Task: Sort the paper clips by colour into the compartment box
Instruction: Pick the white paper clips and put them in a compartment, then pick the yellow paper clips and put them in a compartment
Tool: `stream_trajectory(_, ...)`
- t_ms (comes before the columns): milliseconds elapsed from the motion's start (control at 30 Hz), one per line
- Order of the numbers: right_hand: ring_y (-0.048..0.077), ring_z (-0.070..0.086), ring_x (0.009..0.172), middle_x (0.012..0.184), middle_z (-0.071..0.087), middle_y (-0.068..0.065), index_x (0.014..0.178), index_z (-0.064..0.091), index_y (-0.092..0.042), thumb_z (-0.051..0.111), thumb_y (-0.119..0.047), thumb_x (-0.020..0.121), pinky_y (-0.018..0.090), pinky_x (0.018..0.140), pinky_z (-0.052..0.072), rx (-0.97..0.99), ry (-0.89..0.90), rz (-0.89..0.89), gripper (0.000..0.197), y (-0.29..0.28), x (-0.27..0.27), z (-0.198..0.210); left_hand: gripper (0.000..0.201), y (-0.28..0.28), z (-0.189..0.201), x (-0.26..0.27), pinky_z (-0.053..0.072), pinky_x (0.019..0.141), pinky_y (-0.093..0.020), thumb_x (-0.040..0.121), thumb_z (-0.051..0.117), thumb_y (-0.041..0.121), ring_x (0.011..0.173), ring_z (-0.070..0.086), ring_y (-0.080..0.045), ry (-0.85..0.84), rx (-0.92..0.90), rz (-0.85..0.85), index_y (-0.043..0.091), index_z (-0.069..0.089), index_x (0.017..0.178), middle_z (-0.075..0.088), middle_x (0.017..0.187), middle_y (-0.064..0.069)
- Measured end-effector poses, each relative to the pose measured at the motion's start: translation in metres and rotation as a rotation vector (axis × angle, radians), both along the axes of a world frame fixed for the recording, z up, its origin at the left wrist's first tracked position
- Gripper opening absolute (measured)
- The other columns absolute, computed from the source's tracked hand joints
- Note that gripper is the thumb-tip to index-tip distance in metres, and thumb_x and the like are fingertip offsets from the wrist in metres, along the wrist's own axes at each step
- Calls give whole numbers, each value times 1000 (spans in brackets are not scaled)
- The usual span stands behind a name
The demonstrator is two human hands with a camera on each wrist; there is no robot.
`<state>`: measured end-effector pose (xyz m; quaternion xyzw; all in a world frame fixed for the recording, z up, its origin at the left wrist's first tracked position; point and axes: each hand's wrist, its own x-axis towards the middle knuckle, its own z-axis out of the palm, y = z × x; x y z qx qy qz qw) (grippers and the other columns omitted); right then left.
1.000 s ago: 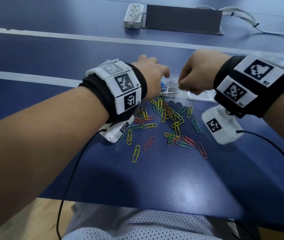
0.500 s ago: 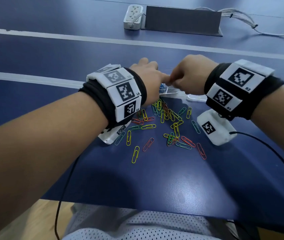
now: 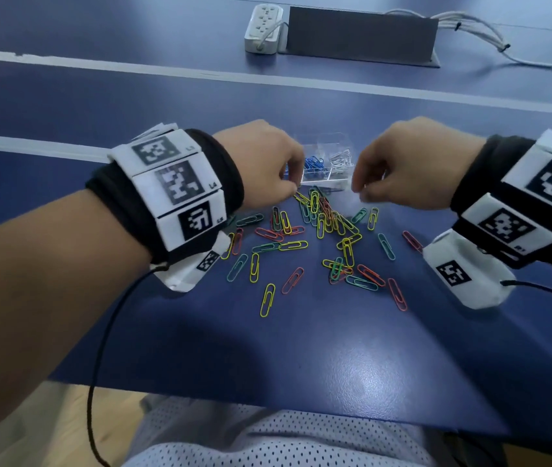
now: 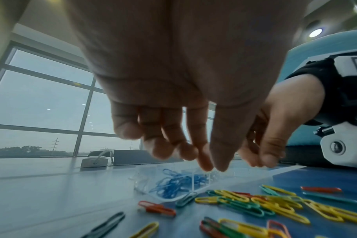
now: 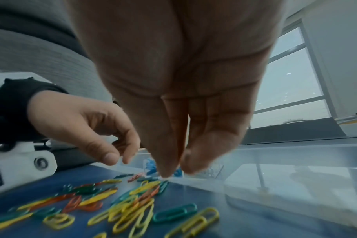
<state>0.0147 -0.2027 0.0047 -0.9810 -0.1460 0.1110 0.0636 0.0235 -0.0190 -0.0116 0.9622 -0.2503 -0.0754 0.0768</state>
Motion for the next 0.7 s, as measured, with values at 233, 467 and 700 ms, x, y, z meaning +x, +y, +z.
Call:
stream_trajectory(233, 21, 56, 83, 89, 70, 0, 90, 70, -21, 76, -33, 70, 30, 80, 49, -115, 94, -21, 24, -7, -16, -16, 15, 20, -5, -7, 41, 71, -22, 79, 68, 33, 58, 43, 4, 88, 88, -8, 25, 69, 92, 52, 64, 13)
stream_trajectory(467, 21, 50, 78, 74, 56, -6, 77, 55, -32, 58, -15, 79, 28, 77, 46, -71, 69, -36, 17, -6, -15, -19, 26, 15, -9, -6, 42, 75, -22, 80, 68, 28, 61, 45, 4, 145, 43, -74, 32, 66, 106, 62, 80, 8)
stream_trajectory(700, 24, 50, 81, 88, 68, 2, 84, 69, -29, 61, -27, 80, 40, 86, 51, -88, 39, -57, 9, -9, -12, -19, 22, -2, -9, -3, 46, 78, -25, 82, 66, 27, 83, 52, -13, 128, 128, -131, 29, 71, 103, 61, 88, 5)
